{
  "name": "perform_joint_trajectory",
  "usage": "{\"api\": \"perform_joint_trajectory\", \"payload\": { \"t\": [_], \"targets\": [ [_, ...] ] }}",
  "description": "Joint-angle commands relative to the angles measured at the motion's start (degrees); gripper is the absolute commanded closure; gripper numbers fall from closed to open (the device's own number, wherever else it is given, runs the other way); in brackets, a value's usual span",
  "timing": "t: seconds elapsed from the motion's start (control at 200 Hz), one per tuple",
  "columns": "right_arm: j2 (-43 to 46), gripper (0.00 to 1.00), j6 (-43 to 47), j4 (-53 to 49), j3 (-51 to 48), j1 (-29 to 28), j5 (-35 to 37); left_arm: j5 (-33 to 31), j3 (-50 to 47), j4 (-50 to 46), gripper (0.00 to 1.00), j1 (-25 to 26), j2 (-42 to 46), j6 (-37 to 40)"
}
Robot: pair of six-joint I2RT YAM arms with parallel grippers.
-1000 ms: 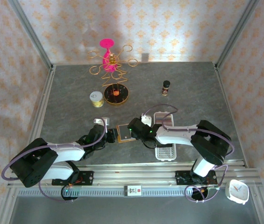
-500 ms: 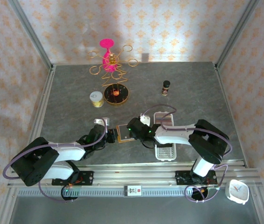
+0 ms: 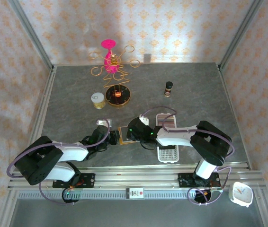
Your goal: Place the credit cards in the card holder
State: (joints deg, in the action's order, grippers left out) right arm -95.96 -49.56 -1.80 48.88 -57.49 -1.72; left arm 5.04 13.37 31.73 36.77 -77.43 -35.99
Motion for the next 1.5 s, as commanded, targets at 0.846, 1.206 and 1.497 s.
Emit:
{"api": "perform_joint_trajectory", "payload": {
  "t": [0.846, 1.206, 1.497],
  "targets": [
    [-3.2, 0.54, -1.7, 12.2, 2.8, -0.3, -6.6, -4.2, -0.4, -1.2, 0.83, -2.0, 1.6, -2.6],
    [-1.9, 0.53, 2.4, 14.9, 7.6, -0.4, -8.1, -10.2, -3.0, -2.8, 0.82, -3.8, 7.1, -4.4],
    [14.2, 0.52, 16.4, 12.3, 6.6, -0.3, -2.2, -12.5, -6.2, -1.0, 0.81, -3.9, 13.5, -5.0]
  ]
}}
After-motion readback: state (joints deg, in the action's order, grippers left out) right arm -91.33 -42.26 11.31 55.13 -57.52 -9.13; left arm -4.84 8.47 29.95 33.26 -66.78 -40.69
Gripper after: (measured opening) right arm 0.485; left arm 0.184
